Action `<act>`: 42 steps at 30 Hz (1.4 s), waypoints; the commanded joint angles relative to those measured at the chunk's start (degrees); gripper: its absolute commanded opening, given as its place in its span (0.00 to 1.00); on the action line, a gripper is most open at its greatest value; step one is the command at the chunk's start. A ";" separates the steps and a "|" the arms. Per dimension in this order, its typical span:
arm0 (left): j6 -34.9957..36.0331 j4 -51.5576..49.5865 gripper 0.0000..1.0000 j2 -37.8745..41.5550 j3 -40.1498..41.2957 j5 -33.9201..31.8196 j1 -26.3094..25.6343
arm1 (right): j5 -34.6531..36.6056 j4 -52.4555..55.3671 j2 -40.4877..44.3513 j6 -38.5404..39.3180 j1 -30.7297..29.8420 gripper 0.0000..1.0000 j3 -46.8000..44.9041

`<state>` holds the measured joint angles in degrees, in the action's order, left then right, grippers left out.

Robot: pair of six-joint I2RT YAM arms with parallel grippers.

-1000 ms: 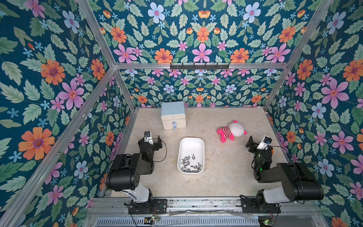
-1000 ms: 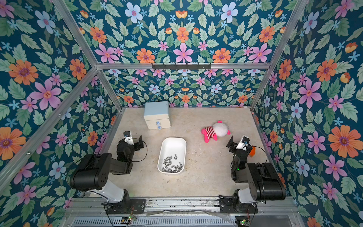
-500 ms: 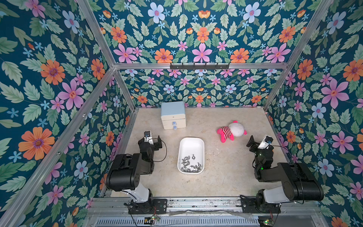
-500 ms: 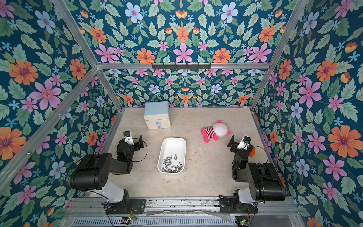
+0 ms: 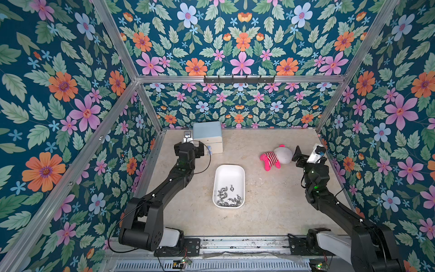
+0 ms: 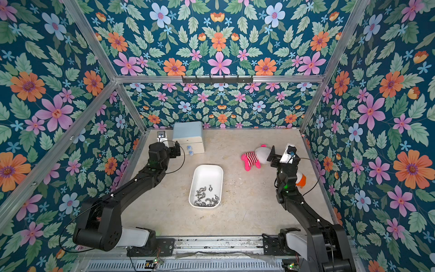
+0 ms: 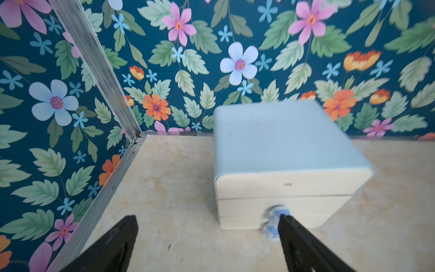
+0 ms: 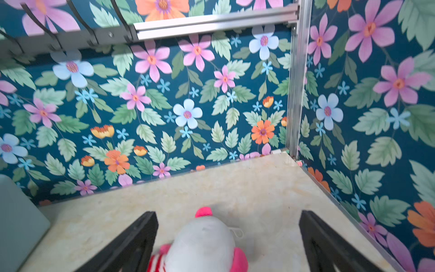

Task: Take out the wing nut from the storage box
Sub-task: Pick up the wing nut from the storage box.

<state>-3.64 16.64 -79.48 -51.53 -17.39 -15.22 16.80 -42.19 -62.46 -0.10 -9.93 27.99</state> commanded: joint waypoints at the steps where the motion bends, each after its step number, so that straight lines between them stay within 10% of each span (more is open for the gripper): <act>1: -10.17 -23.51 0.99 0.79 -7.44 0.39 -1.21 | -1.63 17.38 1.87 -2.28 -2.85 0.99 5.63; 12: -19.89 -37.47 1.00 -0.06 -9.51 5.41 -16.74 | 3.76 32.85 -15.71 -11.98 -22.08 0.97 20.58; 42: -43.48 -43.36 0.53 -18.84 -13.63 3.19 -34.62 | -2.35 42.72 -18.66 -20.54 -15.90 0.96 19.70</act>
<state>-45.06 -24.51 -97.93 -64.90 -13.54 -49.25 15.35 0.27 -81.25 -20.45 -25.85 47.88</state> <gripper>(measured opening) 0.534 0.959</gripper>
